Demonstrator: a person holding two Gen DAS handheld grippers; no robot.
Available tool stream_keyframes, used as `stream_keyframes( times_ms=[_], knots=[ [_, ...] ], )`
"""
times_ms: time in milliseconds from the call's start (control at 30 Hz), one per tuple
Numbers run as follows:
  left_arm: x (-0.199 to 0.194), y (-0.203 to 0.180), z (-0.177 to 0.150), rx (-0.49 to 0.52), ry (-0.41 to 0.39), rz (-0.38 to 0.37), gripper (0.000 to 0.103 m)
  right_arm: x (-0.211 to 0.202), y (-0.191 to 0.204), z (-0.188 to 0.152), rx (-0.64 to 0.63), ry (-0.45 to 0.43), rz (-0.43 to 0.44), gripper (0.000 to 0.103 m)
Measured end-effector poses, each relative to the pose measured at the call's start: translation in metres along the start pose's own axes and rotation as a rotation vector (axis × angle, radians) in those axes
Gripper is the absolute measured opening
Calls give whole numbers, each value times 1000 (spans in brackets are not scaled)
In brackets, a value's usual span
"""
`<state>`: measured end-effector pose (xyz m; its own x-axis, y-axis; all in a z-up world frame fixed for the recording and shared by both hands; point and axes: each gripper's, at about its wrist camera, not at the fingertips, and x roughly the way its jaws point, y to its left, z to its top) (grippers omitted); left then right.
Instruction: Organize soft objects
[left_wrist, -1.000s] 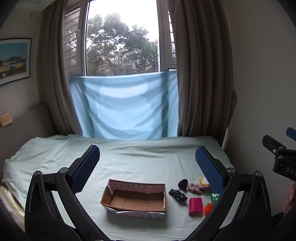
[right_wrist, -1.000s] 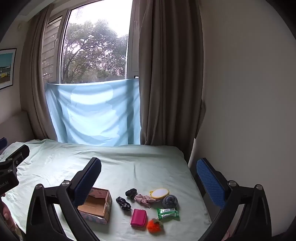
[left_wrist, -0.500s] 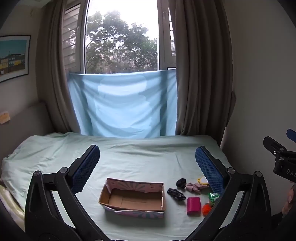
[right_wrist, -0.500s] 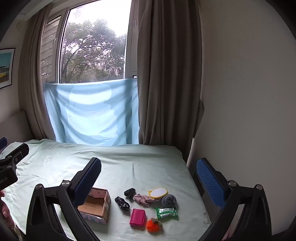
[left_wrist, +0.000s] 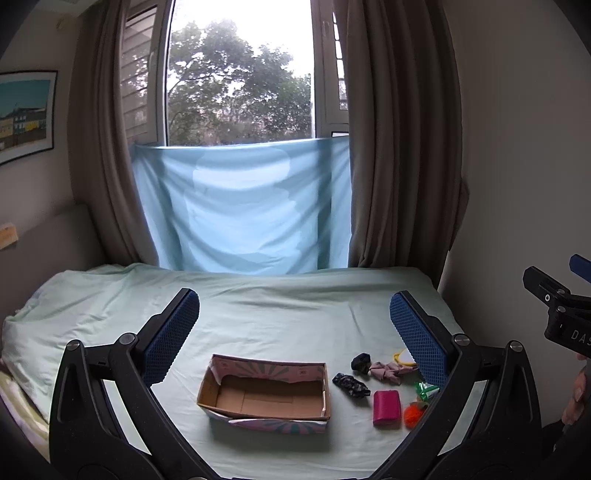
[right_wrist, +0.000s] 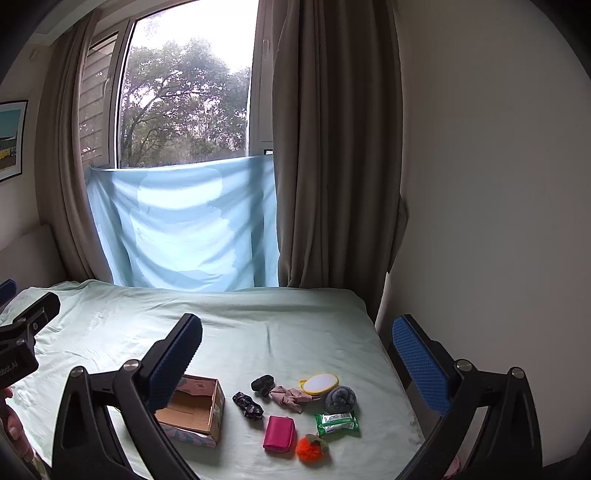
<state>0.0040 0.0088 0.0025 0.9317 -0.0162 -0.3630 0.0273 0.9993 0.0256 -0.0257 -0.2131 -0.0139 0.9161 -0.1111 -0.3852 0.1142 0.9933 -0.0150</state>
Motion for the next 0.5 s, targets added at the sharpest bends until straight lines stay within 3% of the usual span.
stream_keyframes(
  times_ms=[500],
  knots=[
    [1,3,-1,9,20,-11,102,-3,9,0,5,14,-5,103]
  ],
)
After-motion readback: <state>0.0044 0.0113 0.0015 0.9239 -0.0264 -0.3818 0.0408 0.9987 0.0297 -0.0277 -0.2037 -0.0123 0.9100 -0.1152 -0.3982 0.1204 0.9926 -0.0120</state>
